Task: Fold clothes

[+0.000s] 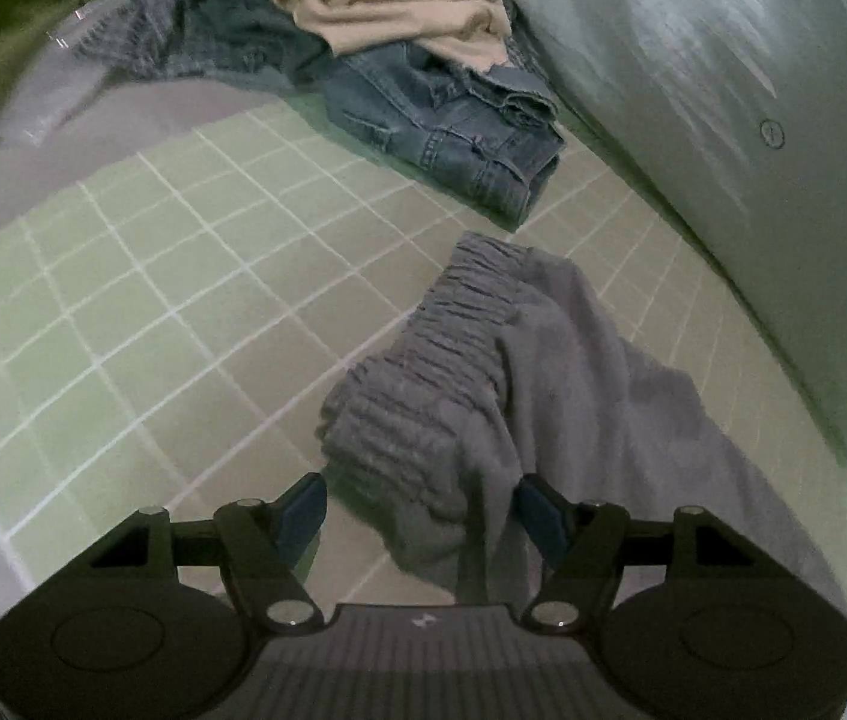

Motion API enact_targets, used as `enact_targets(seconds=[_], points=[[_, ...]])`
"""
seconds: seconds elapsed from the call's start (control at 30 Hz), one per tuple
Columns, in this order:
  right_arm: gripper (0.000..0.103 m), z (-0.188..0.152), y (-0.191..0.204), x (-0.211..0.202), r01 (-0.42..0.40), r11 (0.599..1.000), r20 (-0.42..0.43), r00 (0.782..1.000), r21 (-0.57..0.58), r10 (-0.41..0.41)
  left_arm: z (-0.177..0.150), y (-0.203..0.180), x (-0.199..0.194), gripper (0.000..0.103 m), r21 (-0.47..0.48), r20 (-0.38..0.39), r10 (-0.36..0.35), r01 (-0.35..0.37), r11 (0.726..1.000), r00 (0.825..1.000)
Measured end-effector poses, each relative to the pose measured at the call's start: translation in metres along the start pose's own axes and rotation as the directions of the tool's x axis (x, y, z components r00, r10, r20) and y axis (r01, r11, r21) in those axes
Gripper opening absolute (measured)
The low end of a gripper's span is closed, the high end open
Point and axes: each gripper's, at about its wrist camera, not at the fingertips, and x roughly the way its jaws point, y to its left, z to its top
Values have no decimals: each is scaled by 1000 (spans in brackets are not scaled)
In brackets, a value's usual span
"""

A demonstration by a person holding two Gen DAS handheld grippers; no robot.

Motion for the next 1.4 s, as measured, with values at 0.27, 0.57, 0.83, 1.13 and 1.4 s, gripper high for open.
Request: enact_targets(seconds=[0.27,0.57,0.83,1.13,1.4], points=[[90,-33,49,-10,16,999,-14,1000,48,-16,17,13,24,42,5,-41,-78,78,997,996],[90,-55,76,-24,35,998,-18,999,46,-34,28,40,-8,22,127,98,-166,153,980,981],[91,-60,86,-29,32,999,-24,999,17,-32,20,69,1,44,13,19,-99,98,995,995],[93,-58,83,-30,31,999,-29,999,28,-30,23,58,14,59,-9,14,-90,90,996,996],[93,-54,77,-28,41,998,-27,999,41,-40,34,47,14,26,-18,51,-119,120,993,992]])
